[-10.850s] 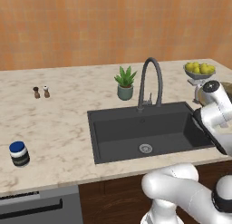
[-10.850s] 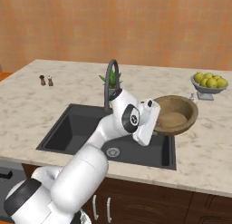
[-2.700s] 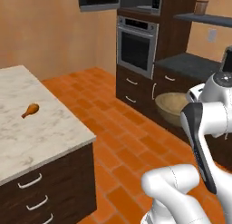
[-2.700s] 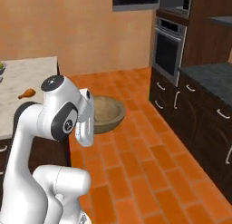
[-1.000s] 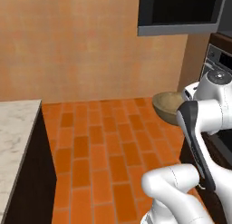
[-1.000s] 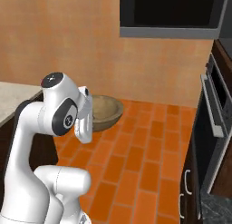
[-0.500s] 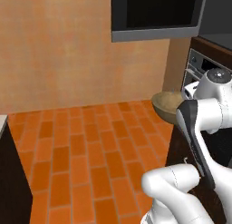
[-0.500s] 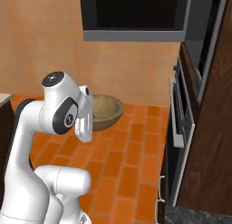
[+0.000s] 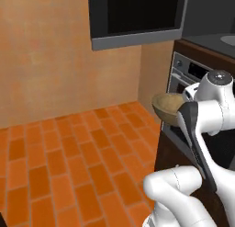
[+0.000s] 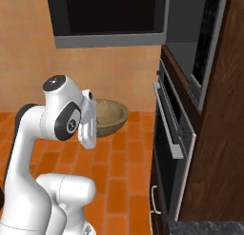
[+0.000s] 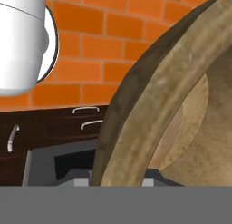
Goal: Pick the sweet potato from the sink and place it in the bowl. Then pick the bowl and place it in the microwave. Then close the microwave door and press the start button.
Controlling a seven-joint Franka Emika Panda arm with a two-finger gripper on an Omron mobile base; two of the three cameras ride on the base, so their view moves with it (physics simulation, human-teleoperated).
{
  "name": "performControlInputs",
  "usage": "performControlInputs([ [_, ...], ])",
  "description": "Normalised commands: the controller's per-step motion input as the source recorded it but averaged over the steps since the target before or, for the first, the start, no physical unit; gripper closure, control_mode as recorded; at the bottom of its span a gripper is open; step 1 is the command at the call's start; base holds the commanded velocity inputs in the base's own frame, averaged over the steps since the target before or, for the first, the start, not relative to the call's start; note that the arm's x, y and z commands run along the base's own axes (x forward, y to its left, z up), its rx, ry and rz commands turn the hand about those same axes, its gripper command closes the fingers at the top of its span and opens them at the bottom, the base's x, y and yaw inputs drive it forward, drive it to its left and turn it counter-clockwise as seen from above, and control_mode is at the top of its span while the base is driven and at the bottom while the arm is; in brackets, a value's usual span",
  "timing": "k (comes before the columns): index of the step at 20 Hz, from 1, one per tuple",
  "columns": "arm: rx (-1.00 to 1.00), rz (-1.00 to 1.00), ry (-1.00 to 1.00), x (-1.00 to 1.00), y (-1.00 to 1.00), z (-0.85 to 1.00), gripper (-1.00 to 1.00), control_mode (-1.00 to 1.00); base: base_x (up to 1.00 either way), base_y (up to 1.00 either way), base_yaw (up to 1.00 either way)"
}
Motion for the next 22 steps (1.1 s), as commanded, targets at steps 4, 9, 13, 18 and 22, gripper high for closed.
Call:
performControlInputs([
  [4, 0.00, 0.00, 0.00, 0.00, 0.00, 0.00, 1.00, 1.00, 0.58, 0.46, -0.25],
  [9, 0.00, 0.00, 0.00, 0.00, 0.00, 0.00, 1.00, 1.00, 0.68, 0.09, -0.11],
  [13, 0.00, 0.00, 0.00, 0.00, 0.00, 0.00, 1.00, 1.00, 0.44, 0.10, -0.12],
  [18, 0.00, 0.00, 0.00, 0.00, 0.00, 0.00, 1.00, 1.00, -0.20, 0.00, -0.16],
  [22, 0.00, 0.00, 0.00, 0.00, 0.00, 0.00, 1.00, 1.00, -0.27, 0.11, -0.20],
])
